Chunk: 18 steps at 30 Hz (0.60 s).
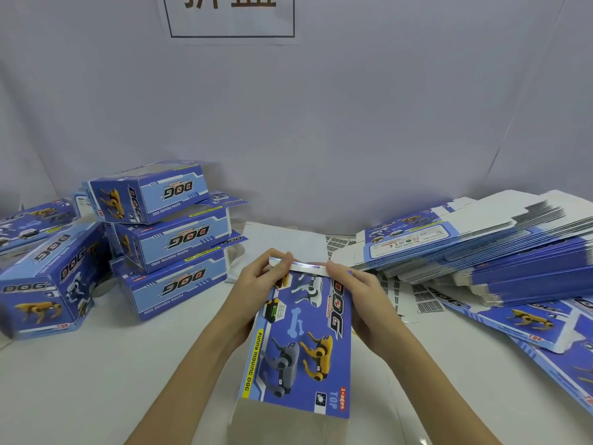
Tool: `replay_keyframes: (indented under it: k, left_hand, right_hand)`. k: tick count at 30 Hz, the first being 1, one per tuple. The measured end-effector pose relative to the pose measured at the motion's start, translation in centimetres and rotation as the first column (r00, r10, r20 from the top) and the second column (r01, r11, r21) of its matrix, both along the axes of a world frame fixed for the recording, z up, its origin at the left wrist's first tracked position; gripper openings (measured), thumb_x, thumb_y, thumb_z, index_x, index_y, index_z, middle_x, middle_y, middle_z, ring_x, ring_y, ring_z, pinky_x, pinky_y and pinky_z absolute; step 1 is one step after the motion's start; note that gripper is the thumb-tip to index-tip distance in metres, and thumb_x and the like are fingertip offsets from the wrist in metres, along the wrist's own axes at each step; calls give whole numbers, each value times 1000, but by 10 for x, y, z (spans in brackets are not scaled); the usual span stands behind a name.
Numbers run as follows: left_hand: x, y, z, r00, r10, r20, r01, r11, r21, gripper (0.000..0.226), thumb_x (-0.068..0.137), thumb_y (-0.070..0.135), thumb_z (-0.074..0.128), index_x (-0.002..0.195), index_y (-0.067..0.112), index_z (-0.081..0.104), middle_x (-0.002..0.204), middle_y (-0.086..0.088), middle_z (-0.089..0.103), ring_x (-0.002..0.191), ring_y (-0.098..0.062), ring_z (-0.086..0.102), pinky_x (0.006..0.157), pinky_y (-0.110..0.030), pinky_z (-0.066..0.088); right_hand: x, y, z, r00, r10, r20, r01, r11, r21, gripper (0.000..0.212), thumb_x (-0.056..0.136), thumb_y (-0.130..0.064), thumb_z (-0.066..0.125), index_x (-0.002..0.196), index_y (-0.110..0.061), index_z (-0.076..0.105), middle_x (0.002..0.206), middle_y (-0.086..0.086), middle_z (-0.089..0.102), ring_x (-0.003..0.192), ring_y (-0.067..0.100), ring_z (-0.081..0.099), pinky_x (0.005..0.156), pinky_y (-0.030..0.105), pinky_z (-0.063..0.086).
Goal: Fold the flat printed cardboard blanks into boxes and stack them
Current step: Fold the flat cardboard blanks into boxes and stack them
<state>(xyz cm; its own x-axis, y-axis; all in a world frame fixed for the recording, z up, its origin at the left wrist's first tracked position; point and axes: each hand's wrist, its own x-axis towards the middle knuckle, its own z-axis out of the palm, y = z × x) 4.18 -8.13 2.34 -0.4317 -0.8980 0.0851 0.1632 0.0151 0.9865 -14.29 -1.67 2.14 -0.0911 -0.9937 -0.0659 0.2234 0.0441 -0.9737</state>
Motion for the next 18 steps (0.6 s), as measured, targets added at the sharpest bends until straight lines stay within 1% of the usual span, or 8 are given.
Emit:
replay_keyframes:
  k: [3, 6, 8, 10, 12, 14, 16, 18]
  left_hand:
    - [1, 0, 1, 1000, 8, -1, -8, 1000, 10, 22, 99, 39, 65, 92, 19, 58, 97, -24, 74, 86, -35, 78, 62, -31, 61]
    - [1, 0, 0, 1000, 0, -15, 0, 1000, 19, 23, 97, 43, 64, 100, 20, 64, 101, -17, 75, 90, -31, 78, 64, -31, 61]
    - [0, 0, 0, 999, 36, 35, -34, 999, -40, 38, 92, 56, 62, 120, 31, 65, 112, -6, 72, 98, -17, 76, 69, -21, 59]
    - [3, -2, 0, 973, 144, 180, -107, 974, -202, 57, 84, 69, 60, 134, 41, 57, 126, 8, 66, 104, 4, 69, 76, -10, 53]
    - [11, -7, -1, 924, 274, 265, -143, 894, -424, 61, 85, 71, 63, 137, 40, 56, 132, 14, 62, 115, 5, 62, 91, -17, 53]
    - [18, -9, -3, 863, 389, 323, -95, 752, -653, 65, 85, 74, 63, 139, 38, 56, 132, 19, 62, 122, 0, 58, 99, -26, 50]
    - [16, -5, -6, 790, 478, 384, 35, 590, -807, 80, 81, 80, 61, 148, 38, 49, 140, 19, 56, 128, -2, 50, 108, -32, 42]
    - [3, 3, -10, 730, 515, 450, 149, 523, -839, 106, 73, 91, 59, 160, 38, 30, 153, 14, 43, 140, -7, 39, 118, -35, 30]
  right_hand:
    - [-3, 0, -1, 1000, 26, 2, -26, 1000, -6, 35, 91, -48, 66, 109, -19, 77, 100, 12, 80, 88, 24, 79, 68, 26, 62]
    - [-4, -1, 0, 1000, 11, -24, -12, 1000, -25, 34, 91, -48, 67, 107, -21, 78, 100, 13, 80, 89, 25, 79, 67, 26, 61]
    - [-5, -3, -1, 998, -60, -18, 58, 995, -77, 29, 97, -46, 64, 114, -29, 81, 103, 11, 81, 89, 24, 79, 65, 27, 61]
    - [-4, -7, -6, 970, -234, 60, 240, 959, -151, 27, 104, -40, 62, 122, -28, 79, 102, 9, 81, 85, 21, 78, 63, 29, 60]
    - [-6, -10, -11, 876, -454, 160, 480, 852, -210, 25, 105, -39, 62, 122, -31, 79, 102, 8, 81, 84, 18, 74, 70, 34, 60]
    - [-6, -10, -12, 774, -582, 249, 631, 736, -245, 23, 103, -44, 64, 120, -38, 79, 104, 4, 79, 90, 21, 68, 80, 45, 56]
    - [-3, -6, -9, 749, -591, 299, 662, 691, -290, 35, 97, -58, 66, 127, -43, 75, 116, 4, 78, 99, 29, 68, 89, 57, 54]
    - [2, -4, -9, 777, -557, 294, 629, 701, -334, 55, 87, -73, 69, 133, -45, 70, 132, 8, 73, 114, 31, 68, 99, 60, 54]
